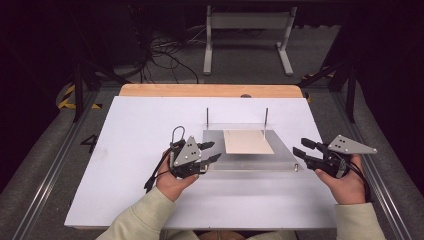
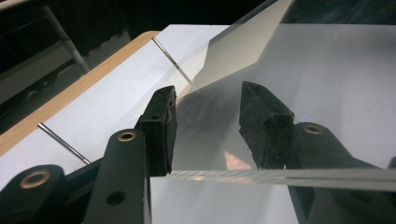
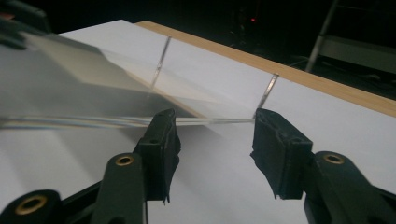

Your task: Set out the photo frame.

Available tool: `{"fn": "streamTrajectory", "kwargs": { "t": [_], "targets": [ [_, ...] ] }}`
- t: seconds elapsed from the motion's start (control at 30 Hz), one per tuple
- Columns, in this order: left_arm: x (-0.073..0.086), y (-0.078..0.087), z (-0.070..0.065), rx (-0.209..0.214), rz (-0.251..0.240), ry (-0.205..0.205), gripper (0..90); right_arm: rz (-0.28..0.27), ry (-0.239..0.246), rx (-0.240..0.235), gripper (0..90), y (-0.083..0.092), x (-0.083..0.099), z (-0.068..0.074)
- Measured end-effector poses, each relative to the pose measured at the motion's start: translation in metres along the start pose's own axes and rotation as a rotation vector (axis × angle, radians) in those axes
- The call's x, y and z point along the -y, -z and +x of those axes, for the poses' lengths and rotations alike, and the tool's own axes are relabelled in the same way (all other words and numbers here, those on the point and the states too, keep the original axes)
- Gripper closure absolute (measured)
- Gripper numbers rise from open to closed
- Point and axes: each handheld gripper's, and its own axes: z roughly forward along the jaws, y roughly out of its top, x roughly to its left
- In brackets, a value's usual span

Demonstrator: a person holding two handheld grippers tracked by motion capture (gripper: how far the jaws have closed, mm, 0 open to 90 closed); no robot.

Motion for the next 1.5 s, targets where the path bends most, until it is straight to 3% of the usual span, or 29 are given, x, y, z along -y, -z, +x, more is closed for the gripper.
{"fn": "streamTrajectory", "kwargs": {
  "t": [0.3, 0.63, 0.8, 0.9, 1.17, 1.5],
  "targets": [
    [-0.001, 0.0, 0.001, 0.001, 0.003, 0.01, 55.4, 0.024, 0.16, -0.107, 40.9, -0.002, 0.001, 0.017],
    [-0.001, 0.0, 0.001, 0.004, 0.0, 0.014, 55.0, -0.045, 0.21, -0.143, 36.6, -0.013, -0.005, 0.029],
    [-0.002, -0.001, 0.001, 0.009, 0.001, 0.015, 55.0, -0.077, 0.23, -0.157, 38.6, -0.021, -0.005, 0.033],
    [-0.002, -0.001, 0.0, 0.008, 0.001, 0.013, 55.0, -0.111, 0.232, -0.181, 47.9, -0.028, -0.004, 0.035],
    [-0.003, -0.001, 0.001, 0.005, -0.008, 0.015, 56.2, -0.115, 0.33, -0.126, 54.9, -0.029, -0.006, 0.039],
    [-0.01, 0.004, 0.003, -0.026, -0.009, 0.001, 57.2, -0.136, 0.356, -0.081, 56.2, -0.03, -0.013, 0.043]
  ]
}}
